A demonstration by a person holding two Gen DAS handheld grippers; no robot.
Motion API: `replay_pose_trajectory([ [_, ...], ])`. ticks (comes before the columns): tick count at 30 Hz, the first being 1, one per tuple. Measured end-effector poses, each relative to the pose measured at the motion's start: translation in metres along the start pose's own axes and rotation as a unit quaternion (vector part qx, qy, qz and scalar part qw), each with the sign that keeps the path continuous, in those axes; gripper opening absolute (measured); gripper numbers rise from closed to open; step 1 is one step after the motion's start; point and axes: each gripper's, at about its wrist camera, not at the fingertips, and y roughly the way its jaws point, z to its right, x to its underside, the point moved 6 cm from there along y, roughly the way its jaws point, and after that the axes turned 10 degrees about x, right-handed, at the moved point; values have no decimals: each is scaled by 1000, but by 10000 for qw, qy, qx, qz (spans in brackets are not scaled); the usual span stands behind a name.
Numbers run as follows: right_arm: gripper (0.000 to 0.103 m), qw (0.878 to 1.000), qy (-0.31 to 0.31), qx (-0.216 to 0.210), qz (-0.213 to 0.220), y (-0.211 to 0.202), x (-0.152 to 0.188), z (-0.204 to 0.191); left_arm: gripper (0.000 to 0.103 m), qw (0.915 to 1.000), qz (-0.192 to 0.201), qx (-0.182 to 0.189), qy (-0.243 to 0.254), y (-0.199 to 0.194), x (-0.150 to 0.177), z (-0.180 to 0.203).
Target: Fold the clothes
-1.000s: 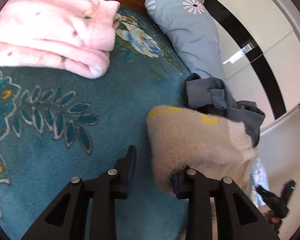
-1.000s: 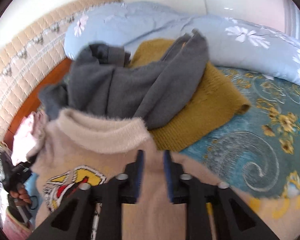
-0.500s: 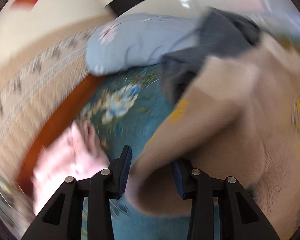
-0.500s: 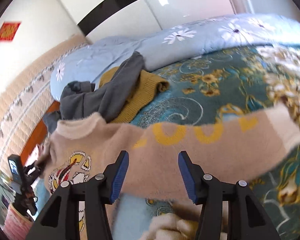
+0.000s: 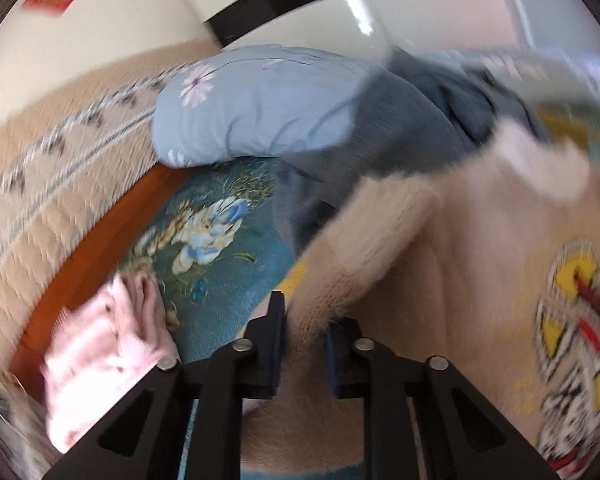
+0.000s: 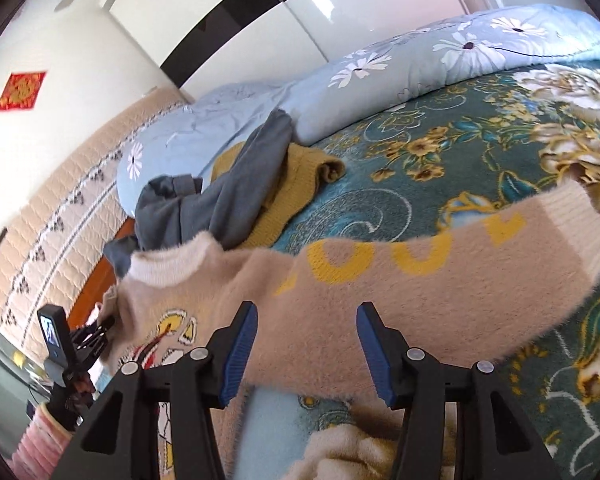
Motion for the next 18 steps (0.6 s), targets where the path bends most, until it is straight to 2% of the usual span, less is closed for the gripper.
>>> replay_pose_trajectory([
  [1, 55, 10000, 82, -38, 10, -1, -1, 3, 15, 9983, 80, 182, -550, -3, 0, -16],
  [2, 55, 9999, 151, -75, 9, -2, -1, 5, 15, 9932, 161, 352, -1103, -6, 1, -32],
  [4, 55, 9996, 240, -126, -4, -2, -2, 7, 14, 9727, 323, 687, -2194, -12, 1, -64],
  [6, 55, 9995, 271, -144, -24, -1, -2, 8, 13, 9384, 482, 1080, -3247, -19, 12, -97],
  [8, 55, 9996, 235, -177, -55, 0, -2, 6, 13, 9048, 613, 1327, -4000, -24, 25, -123],
  [13, 57, 9997, 125, -168, -127, 4, 2, 0, 13, 8255, 863, 1738, -5301, -41, 62, -163],
  [14, 57, 9997, 134, -179, -138, 4, 2, 0, 13, 8071, 899, 1836, -5539, -41, 69, -168],
  [15, 57, 9996, 143, -190, -150, 5, 3, 0, 13, 7813, 903, 1941, -5863, -41, 78, -173],
  [16, 57, 9995, 161, -211, -163, 5, 3, -1, 13, 7730, 916, 1942, -5970, -43, 80, -174],
  [18, 57, 9994, 170, -239, -170, 5, 3, -1, 12, 7632, 947, 1904, -6102, -48, 81, -175],
])
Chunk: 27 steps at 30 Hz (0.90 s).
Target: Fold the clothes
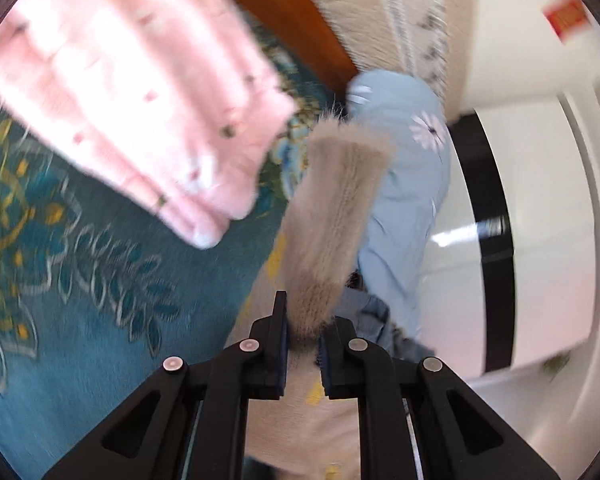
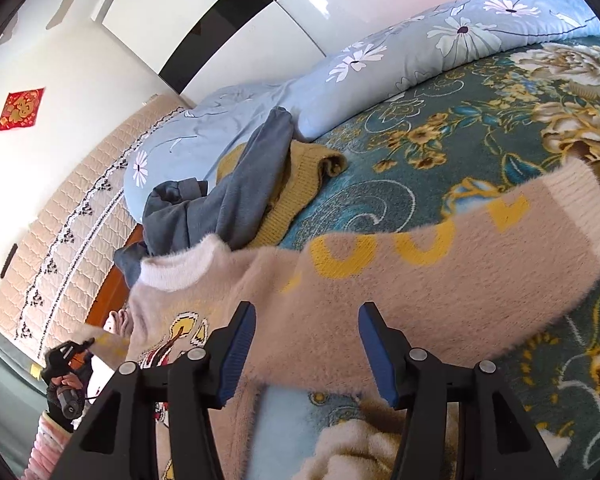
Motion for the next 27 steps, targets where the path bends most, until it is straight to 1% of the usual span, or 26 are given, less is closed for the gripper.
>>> replay_pose_trajectory([
  [2, 57, 10000, -25, -40, 29, -2, -1, -2, 12, 9999, 81, -3, -150, -5, 0, 1],
  [4, 58, 10000, -56, -37, 41, -3, -1, -3, 12, 9993, -4, 27, 367, -5, 11, 33],
  [6, 58, 9999, -100, 1, 33, -2, 0, -4, 12, 9955, -103, 61, 939, -3, 24, 67],
  [7, 58, 9999, -119, 23, 16, 0, 0, -4, 12, 9923, -152, 77, 1224, -3, 30, 85],
  [9, 58, 9999, -141, 41, -14, 1, 1, -4, 12, 9821, -263, 251, 1848, 1, 52, 127],
  [10, 58, 9999, -151, 39, -10, 1, 1, -5, 12, 9775, -319, 327, 2060, 2, 61, 142],
  [12, 58, 9999, -161, 26, 19, 0, 0, -5, 12, 9648, -493, 535, 2529, 8, 89, 175],
  [14, 58, 9999, -159, 15, 37, -1, 0, -5, 12, 9470, -691, 716, 3055, 18, 127, 208],
  [16, 58, 9999, -147, 15, 23, 0, -1, -5, 12, 9270, -869, 844, 3550, 29, 165, 236],
  [17, 58, 9999, -148, 18, 15, 0, -1, -5, 12, 9136, -1020, 861, 3842, 37, 191, 246],
  [18, 58, 9999, -149, 22, 8, 1, -1, -5, 12, 9017, -1170, 860, 4073, 44, 214, 251],
  [20, 58, 9998, -191, 56, 14, 1, -1, -6, 12, 8812, -1453, 867, 4415, 56, 257, 254],
  [21, 58, 9997, -212, 69, 20, 1, -1, -6, 12, 8732, -1613, 882, 4513, 64, 277, 252],
  [22, 58, 9997, -229, 70, 21, 1, -1, -7, 12, 8693, -1751, 904, 4533, 71, 290, 248],
  [24, 58, 9996, -259, 64, 19, 1, -2, -8, 12, 8666, -2171, 904, 4400, 87, 325, 232],
  [26, 58, 9996, -265, 86, -12, 3, -1, -8, 12, 8617, -2417, 761, 4397, 99, 352, 216],
  [27, 58, 9996, -266, 100, -30, 4, -1, -8, 12, 8553, -2486, 644, 4500, 107, 364, 206],
])
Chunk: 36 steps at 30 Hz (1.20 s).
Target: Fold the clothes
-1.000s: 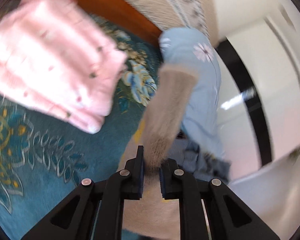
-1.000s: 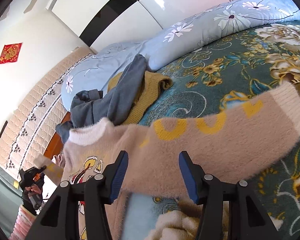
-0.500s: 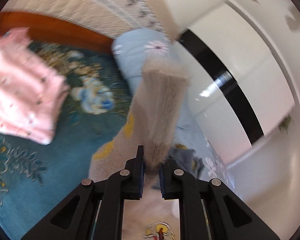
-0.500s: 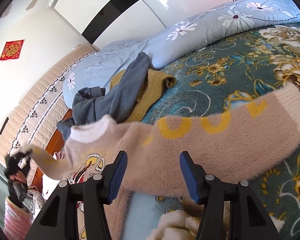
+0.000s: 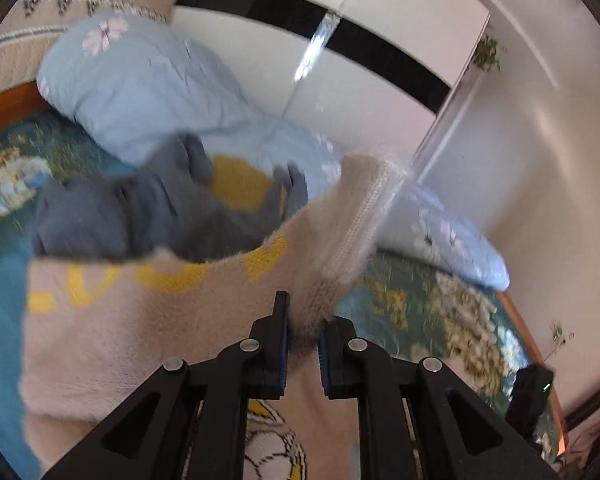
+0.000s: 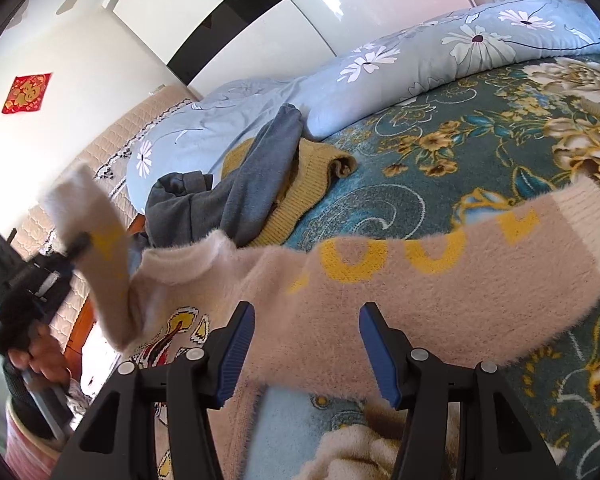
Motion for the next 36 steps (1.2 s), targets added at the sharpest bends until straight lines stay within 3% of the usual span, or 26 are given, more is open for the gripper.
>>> replay_pose_trajectory([
  [4, 58, 10000, -12, 67, -37, 3, 0, 0, 12, 9979, -424, -390, 307, 40, 35, -3],
  [10, 58, 9997, -149, 196, -65, 5, 1, -3, 15, 9897, -1065, -919, 252, 73, 77, -19],
  [13, 58, 9994, -208, 249, -97, 7, 2, -3, 29, 9900, -1124, -782, 336, 73, 83, -14],
  [15, 58, 9993, -222, 272, -106, 8, 3, -3, 44, 9908, -1162, -604, 345, 67, 83, -10],
  [18, 58, 9991, -233, 335, -134, 10, 3, -1, 52, 9915, -1252, -201, 279, 48, 85, -2],
  [22, 58, 9990, -203, 362, -148, 12, 3, 1, 52, 9942, -990, -102, 413, 18, 89, -5],
  [27, 60, 9994, -251, 217, -58, 11, 2, -4, 52, 9941, -500, -809, 525, -29, 88, -44],
  [33, 62, 9988, -455, 180, 58, 8, 4, -11, 53, 9904, -95, -1310, -429, -99, 102, -122],
  [36, 62, 9995, 99, 167, 267, -4, -2, 11, 53, 9863, -9, -1435, -816, -121, 116, -151],
])
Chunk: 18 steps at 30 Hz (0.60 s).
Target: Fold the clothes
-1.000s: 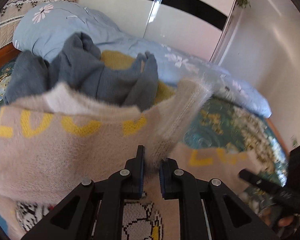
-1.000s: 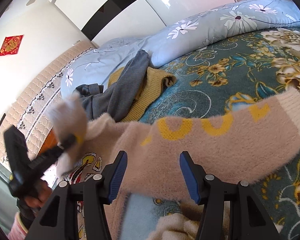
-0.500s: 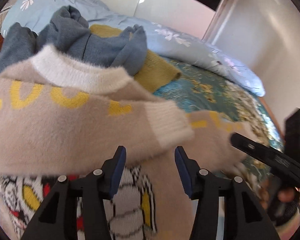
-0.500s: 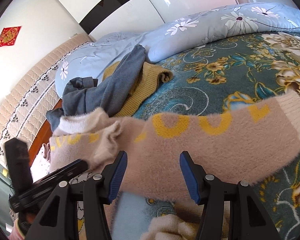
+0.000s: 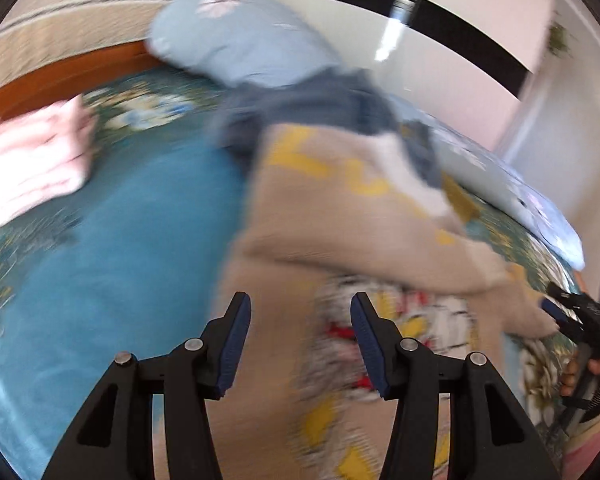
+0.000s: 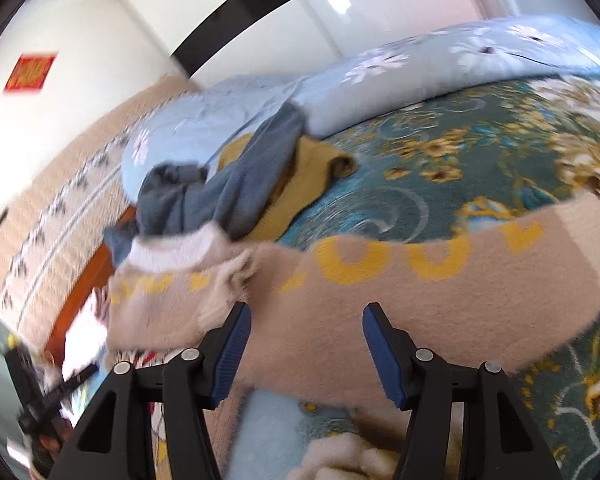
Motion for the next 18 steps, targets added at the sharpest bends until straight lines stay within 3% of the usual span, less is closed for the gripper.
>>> replay_pose_trajectory([
  [3, 62, 9906, 1218, -227, 579, -30, -15, 43, 53, 9998, -47, 71, -156, 0, 12, -12],
  [6, 62, 9665, 2303, 189, 1119, -62, -16, 98, 53, 9998, -160, 112, -91, -1, 23, -15],
  [9, 63, 9451, 3002, 811, 1008, -69, 0, 140, 53, 9997, -159, 183, 28, -6, 27, -14],
  [11, 63, 9306, 3503, 779, 727, -59, 12, 156, 53, 9997, -101, 205, 99, -10, 28, -14],
  [14, 62, 9362, 3387, 772, 530, -47, 12, 152, 53, 9996, -2, 257, 107, -15, 29, -16],
  [18, 60, 9460, 3200, 384, 337, -24, 6, 142, 53, 9993, 101, 347, 45, -17, 29, -18],
])
